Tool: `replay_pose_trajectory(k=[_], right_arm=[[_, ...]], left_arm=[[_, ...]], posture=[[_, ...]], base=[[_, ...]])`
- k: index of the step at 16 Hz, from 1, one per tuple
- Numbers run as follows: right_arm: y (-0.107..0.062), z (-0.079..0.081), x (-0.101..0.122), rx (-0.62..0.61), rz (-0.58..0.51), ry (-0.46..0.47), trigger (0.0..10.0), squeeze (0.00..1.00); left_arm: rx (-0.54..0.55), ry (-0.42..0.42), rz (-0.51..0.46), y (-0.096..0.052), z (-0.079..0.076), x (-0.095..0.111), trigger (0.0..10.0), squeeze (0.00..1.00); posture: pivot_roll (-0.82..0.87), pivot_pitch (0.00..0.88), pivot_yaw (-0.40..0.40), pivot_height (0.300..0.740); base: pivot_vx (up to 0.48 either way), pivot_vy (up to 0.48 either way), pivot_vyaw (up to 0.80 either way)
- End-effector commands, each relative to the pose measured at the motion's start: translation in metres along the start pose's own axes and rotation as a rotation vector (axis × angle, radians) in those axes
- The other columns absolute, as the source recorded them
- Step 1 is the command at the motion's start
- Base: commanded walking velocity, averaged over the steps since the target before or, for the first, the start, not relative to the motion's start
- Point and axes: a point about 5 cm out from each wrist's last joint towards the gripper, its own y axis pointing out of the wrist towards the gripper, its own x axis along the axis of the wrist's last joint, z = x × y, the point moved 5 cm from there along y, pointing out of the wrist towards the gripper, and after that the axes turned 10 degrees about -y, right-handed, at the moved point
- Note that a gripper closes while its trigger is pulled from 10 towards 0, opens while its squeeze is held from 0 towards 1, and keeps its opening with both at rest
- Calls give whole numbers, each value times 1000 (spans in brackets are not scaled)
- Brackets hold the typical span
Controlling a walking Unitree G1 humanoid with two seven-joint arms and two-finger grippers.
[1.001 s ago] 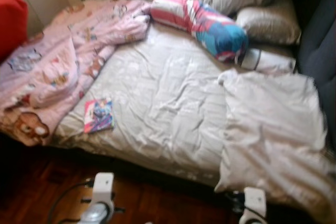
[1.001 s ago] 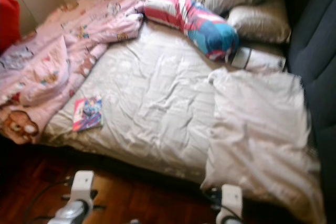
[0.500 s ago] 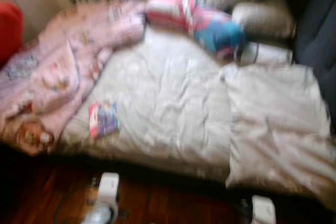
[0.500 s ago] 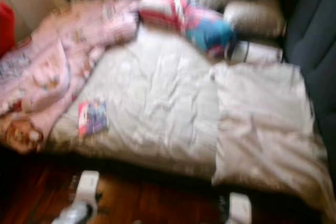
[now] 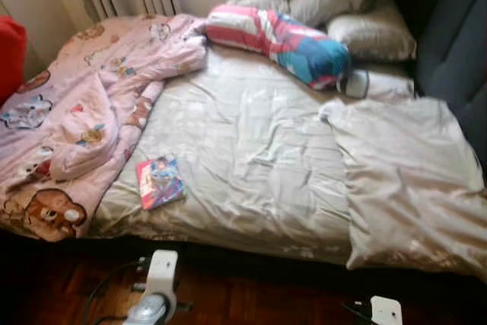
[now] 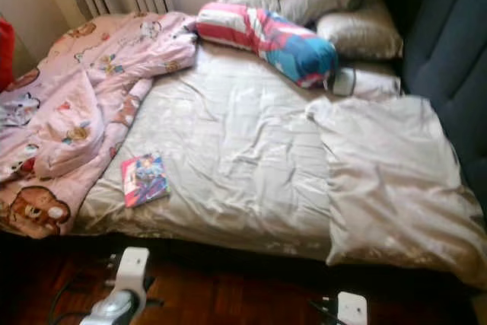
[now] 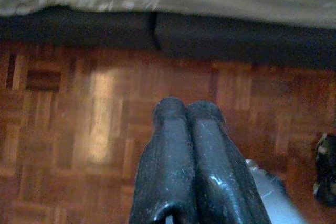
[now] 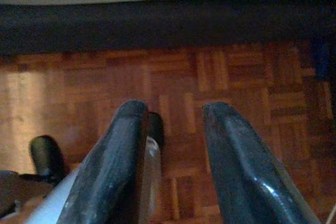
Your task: Clean up the room
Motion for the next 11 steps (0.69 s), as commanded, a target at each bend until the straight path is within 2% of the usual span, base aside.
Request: replay_pose_trajectory(k=[1, 2, 6, 11], right_arm=[[-1, 8, -6, 18, 16, 1, 10000, 0], [-2, 8, -6, 13, 14, 19, 10000, 0], [-1, 10, -3, 30, 5, -2, 10000, 0], [1, 8, 3, 27, -4, -3, 10000, 0]], left_arm=[[3, 30, 29, -1, 4, -8, 10000, 0], [1, 32, 30, -2, 3, -9, 10000, 0], [2, 28, 27, -1, 2, -8, 10000, 0], [0, 19, 21, 0, -1, -4, 10000, 0]], posture=[[-70, 110, 76, 740], [-72, 104, 77, 740], [-73, 101, 71, 740], [-57, 142, 63, 740]], base=[[0, 345, 0], [0, 345, 0], [0, 343, 0], [0, 344, 0]])
